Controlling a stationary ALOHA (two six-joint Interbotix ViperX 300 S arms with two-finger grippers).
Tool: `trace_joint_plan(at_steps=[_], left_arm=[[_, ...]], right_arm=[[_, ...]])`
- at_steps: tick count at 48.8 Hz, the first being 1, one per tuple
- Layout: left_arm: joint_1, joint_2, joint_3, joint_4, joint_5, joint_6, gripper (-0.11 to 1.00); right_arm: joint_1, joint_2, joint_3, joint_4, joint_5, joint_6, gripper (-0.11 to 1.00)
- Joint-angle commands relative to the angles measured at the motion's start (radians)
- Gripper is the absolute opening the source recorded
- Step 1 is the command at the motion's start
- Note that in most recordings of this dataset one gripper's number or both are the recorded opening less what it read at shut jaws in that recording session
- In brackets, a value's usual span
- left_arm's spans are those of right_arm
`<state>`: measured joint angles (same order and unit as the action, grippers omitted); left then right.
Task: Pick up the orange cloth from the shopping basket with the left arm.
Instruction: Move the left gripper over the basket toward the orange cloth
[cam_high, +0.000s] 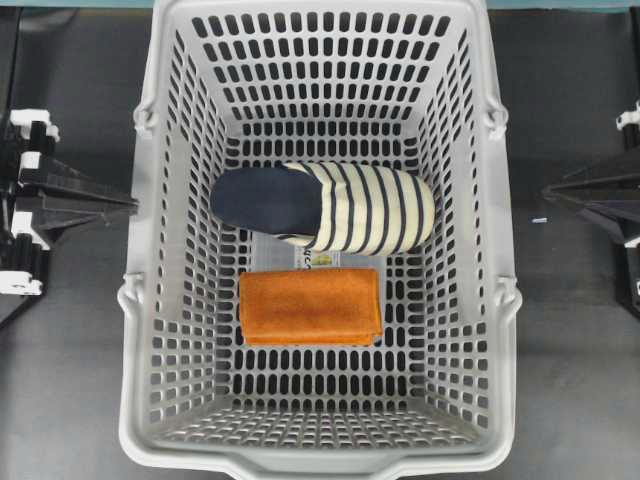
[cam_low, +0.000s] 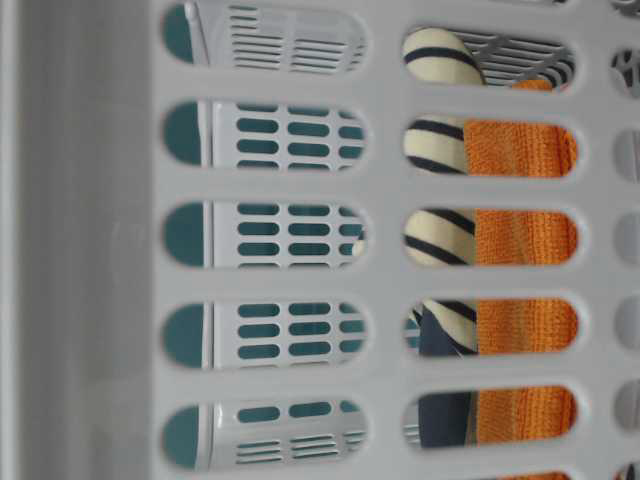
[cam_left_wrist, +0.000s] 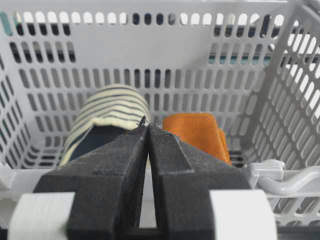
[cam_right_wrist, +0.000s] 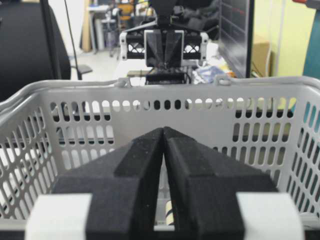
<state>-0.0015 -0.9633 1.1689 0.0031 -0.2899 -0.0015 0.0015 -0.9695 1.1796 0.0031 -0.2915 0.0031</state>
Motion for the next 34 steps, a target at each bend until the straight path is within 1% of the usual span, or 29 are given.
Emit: trace_joint_plan(at_steps=[1, 2, 4, 7, 9, 20, 27, 34], left_arm=[[0.0, 0.012, -0.044, 0.04, -0.003, -0.025, 0.06], [0.0, 0.014, -0.052, 0.04, 0.002, -0.029, 0.06], [0.002, 0.02, -0.069, 0.04, 0.015, -0.04, 0.01], [0.002, 0.029, -0.1, 0.04, 0.055, -0.052, 0.0], [0.0, 0.038, -0.126, 0.041, 0.091, -0.058, 0.0], [-0.017, 0.106, -0.308, 0.04, 0.359, -0.078, 0.0], [-0.044, 0.199, -0.456, 0.04, 0.545, -0.078, 0.0], [-0.067, 0.316, -0.601, 0.04, 0.715, -0.075, 0.0]], right_arm=[[0.0, 0.012, -0.018, 0.003, -0.008, 0.017, 0.0], [0.0, 0.012, -0.018, 0.008, -0.006, 0.017, 0.0], [0.0, 0.012, -0.017, 0.014, -0.005, 0.017, 0.04], [0.0, 0.012, -0.017, 0.017, -0.002, 0.017, -0.02], [0.0, 0.009, -0.018, 0.017, -0.002, 0.018, -0.02], [0.0, -0.011, -0.018, 0.021, 0.003, 0.018, -0.02], [-0.006, -0.018, -0.02, 0.021, 0.031, 0.018, -0.02], [-0.008, -0.018, -0.02, 0.021, 0.025, 0.018, -0.02]])
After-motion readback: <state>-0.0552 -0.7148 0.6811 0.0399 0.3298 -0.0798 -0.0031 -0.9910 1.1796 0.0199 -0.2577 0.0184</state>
